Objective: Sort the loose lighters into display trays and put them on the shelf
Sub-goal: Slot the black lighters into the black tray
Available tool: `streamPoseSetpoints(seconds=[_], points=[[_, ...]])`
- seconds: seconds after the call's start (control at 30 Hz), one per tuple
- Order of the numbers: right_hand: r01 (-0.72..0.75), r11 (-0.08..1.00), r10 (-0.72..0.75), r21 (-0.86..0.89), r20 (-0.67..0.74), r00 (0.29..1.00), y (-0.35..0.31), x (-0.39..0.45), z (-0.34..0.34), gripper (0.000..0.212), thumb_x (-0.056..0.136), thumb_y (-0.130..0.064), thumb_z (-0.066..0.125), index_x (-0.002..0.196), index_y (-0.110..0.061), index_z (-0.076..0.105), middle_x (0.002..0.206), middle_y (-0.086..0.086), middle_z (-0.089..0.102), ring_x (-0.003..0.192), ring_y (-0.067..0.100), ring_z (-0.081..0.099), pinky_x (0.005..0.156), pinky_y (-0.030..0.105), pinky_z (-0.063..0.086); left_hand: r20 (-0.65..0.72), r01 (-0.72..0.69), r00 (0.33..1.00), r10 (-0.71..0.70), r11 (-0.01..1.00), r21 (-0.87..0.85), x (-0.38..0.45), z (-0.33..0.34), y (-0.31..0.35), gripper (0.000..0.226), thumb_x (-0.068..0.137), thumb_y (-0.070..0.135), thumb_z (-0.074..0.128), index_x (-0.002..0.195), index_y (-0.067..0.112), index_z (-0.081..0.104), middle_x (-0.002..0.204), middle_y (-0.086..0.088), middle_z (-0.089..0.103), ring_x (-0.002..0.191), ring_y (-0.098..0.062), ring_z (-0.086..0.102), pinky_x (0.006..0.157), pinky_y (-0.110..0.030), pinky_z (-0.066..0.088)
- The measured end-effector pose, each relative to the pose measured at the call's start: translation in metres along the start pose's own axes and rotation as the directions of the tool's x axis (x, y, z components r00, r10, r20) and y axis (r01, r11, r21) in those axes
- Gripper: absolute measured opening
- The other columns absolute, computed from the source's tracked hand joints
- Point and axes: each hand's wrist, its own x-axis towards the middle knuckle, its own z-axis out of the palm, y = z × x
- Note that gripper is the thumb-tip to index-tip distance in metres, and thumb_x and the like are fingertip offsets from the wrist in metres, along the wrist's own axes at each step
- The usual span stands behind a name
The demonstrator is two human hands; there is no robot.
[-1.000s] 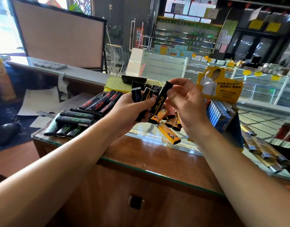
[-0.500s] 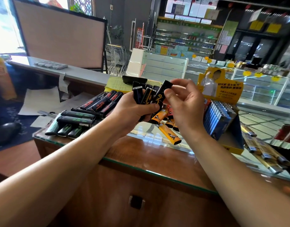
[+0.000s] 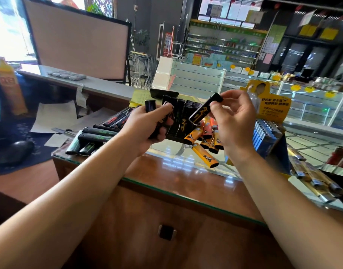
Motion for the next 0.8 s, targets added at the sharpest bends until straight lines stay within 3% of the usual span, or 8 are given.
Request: streamPoseSetpoints(seconds=[0.17,0.23,0.4,0.53,0.7,0.8], points=[[0.101,0.981,-0.093,-0.168,0.055,0.994,-0.004,0.0,0.004,0.018,0.089,-0.006,0.066,0.101,-0.019,0.059,0.094,-0.001,0.066,0.072,0.003,0.067,0.061,0.015,0.052,-0.066,0.046,0.997,-0.05,0.998,-0.052,-0.004,-0.013,0.001,0.011,0.089,-0.001,0.055,0.085,0.008,0.049,0.07,-0.014,0.061,0.047,-0.018,0.046,0.048,-0.026,0.037],[0.159,0.963,-0.146,-0.216,0.074,0.986,-0.007,0.001,0.009,0.018,0.089,-0.006,0.066,0.1,-0.019,0.06,0.091,-0.009,0.063,0.069,-0.001,0.065,0.061,0.012,0.049,-0.058,0.055,0.997,-0.058,0.997,-0.054,-0.008,-0.016,-0.002,0.014,0.09,-0.002,0.057,0.086,0.01,0.05,0.072,-0.015,0.065,0.05,-0.019,0.048,0.05,-0.028,0.039],[0.196,0.926,-0.157,-0.322,0.142,0.977,0.005,0.0,0.016,0.017,0.086,-0.01,0.067,0.096,-0.022,0.061,0.086,-0.012,0.064,0.072,0.003,0.066,0.065,0.021,0.053,-0.037,0.044,0.998,-0.045,0.999,-0.023,-0.012,-0.018,-0.007,0.016,0.091,-0.001,0.06,0.09,0.012,0.052,0.07,-0.014,0.068,0.051,-0.02,0.051,0.052,-0.03,0.04],[0.249,0.867,-0.153,-0.431,0.245,0.957,0.017,-0.004,0.022,0.021,0.084,-0.008,0.069,0.093,-0.025,0.06,0.081,-0.015,0.061,0.076,0.004,0.059,0.066,0.008,0.044,-0.023,0.042,0.999,-0.042,0.999,-0.005,-0.013,-0.018,-0.006,0.016,0.091,-0.001,0.06,0.09,0.013,0.052,0.07,-0.013,0.068,0.051,-0.02,0.051,0.053,-0.03,0.039],[0.306,0.779,-0.122,-0.548,0.346,0.93,0.024,-0.001,0.026,0.019,0.086,-0.015,0.069,0.097,-0.028,0.06,0.089,-0.002,0.061,0.081,0.016,0.054,0.073,0.033,0.048,-0.02,0.042,0.999,-0.041,0.999,0.023,-0.012,-0.02,-0.007,0.015,0.09,-0.001,0.061,0.088,0.012,0.054,0.073,-0.015,0.068,0.052,-0.02,0.051,0.052,-0.03,0.04],[0.328,0.748,-0.125,-0.577,0.362,0.924,0.028,-0.001,0.028,0.018,0.086,-0.016,0.069,0.102,-0.023,0.064,0.09,-0.003,0.058,0.087,0.02,0.055,0.075,0.036,0.048,-0.016,0.05,0.999,-0.049,0.998,0.024,-0.011,-0.02,-0.006,0.014,0.091,0.0,0.061,0.09,0.012,0.055,0.073,-0.014,0.069,0.053,-0.02,0.052,0.052,-0.03,0.041]])
